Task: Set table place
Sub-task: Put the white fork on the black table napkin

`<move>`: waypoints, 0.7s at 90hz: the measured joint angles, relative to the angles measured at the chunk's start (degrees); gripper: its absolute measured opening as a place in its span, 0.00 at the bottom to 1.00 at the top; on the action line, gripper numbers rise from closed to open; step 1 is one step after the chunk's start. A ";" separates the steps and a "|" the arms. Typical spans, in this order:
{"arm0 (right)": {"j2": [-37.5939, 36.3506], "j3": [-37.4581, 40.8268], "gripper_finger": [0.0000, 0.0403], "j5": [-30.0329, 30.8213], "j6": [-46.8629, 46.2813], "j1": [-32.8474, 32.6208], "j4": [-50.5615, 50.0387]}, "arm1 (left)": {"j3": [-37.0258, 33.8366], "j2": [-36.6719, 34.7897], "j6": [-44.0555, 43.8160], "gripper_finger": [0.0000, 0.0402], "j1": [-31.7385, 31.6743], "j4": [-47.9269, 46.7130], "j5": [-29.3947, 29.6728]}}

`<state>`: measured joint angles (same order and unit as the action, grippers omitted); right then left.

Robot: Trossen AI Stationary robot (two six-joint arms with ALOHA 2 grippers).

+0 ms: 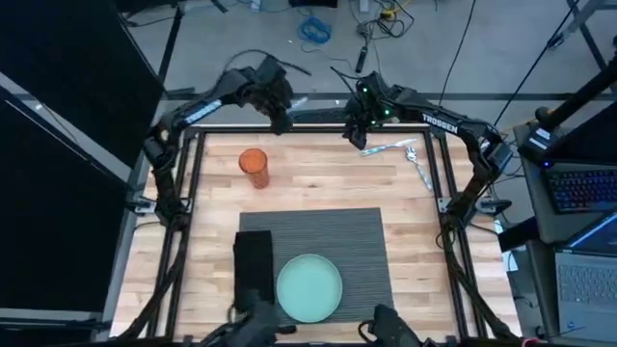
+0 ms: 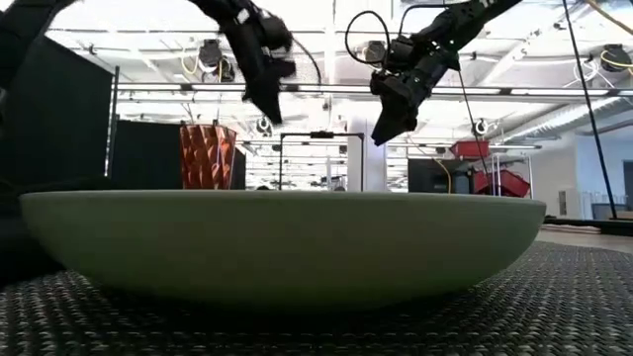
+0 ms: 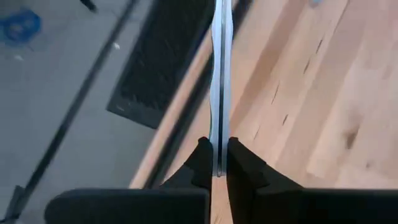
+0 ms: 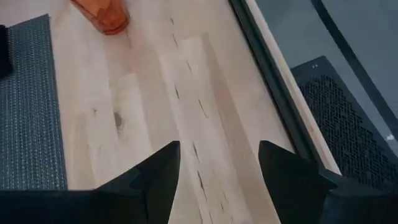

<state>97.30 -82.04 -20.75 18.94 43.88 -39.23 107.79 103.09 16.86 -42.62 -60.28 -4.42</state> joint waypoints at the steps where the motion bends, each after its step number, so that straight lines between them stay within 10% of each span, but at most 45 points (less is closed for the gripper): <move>1: 0.00 0.00 0.50 -0.04 -0.01 0.04 -0.05 | 0.08 -0.58 -0.05 0.00 -0.14 -0.18 -0.03; 63: -0.21 0.00 0.50 7.23 -14.18 -12.73 -3.93 | -12.43 -35.63 -22.79 0.00 5.94 -24.30 -19.12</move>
<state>97.10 -82.04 -13.52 4.76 31.15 -43.16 95.36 67.46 -5.93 -36.68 -84.58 -23.54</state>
